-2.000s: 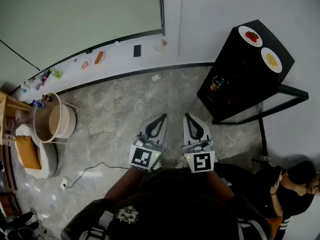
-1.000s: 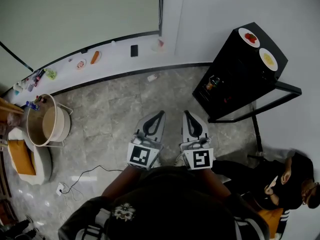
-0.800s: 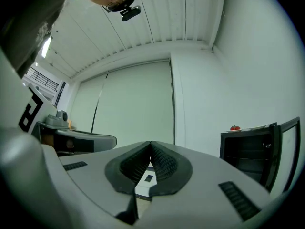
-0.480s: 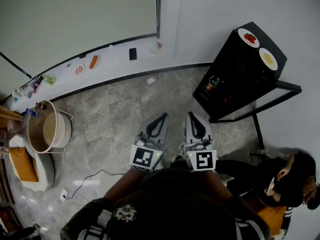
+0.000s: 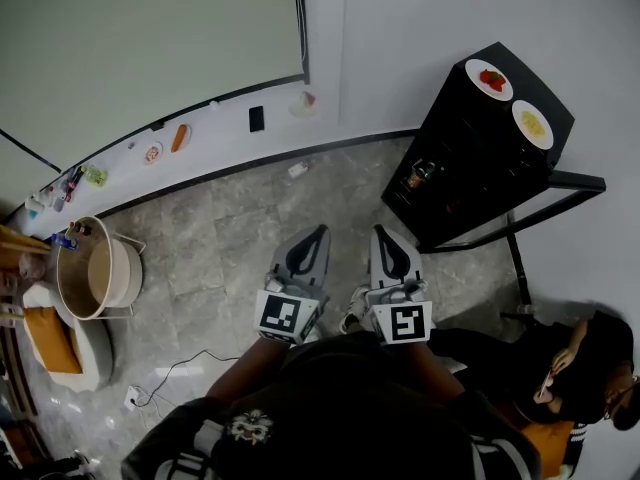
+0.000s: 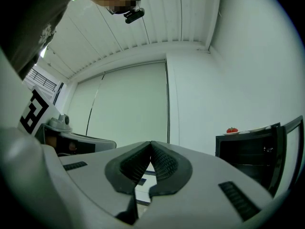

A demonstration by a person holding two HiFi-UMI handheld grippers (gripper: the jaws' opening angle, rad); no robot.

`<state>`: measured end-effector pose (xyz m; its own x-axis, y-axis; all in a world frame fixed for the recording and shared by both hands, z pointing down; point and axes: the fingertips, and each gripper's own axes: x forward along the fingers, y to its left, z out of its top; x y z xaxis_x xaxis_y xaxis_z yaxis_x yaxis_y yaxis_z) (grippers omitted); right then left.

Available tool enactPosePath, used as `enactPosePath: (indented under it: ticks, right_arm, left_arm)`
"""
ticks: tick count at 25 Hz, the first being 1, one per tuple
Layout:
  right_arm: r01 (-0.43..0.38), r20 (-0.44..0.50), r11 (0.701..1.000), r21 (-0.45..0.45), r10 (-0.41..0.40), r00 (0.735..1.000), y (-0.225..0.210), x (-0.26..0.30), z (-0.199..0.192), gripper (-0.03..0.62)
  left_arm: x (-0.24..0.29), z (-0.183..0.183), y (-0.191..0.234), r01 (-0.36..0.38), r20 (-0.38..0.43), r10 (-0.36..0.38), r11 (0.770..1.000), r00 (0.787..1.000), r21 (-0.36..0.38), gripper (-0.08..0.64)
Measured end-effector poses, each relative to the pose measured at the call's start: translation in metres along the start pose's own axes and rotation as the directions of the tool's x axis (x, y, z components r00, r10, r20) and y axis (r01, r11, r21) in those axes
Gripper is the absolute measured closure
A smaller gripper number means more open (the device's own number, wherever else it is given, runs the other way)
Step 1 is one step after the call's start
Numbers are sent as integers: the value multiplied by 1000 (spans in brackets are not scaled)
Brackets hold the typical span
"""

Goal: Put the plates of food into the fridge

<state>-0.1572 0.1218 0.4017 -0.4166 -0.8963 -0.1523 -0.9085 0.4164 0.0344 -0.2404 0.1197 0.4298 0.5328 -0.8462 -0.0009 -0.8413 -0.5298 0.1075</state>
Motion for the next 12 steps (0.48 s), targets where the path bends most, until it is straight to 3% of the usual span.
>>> enactPosePath:
  ticks: [7, 12]
  right_arm:
    - [-21, 16, 1000, 4, 21, 1000, -36, 26, 1, 568]
    - [-83, 10, 997, -1, 83, 997, -63, 45, -9, 568]
  left_arm:
    - [46, 6, -6, 1, 1, -1, 999, 1000, 37, 537]
    - [88, 4, -8, -29, -3, 29, 999, 1000, 32, 537]
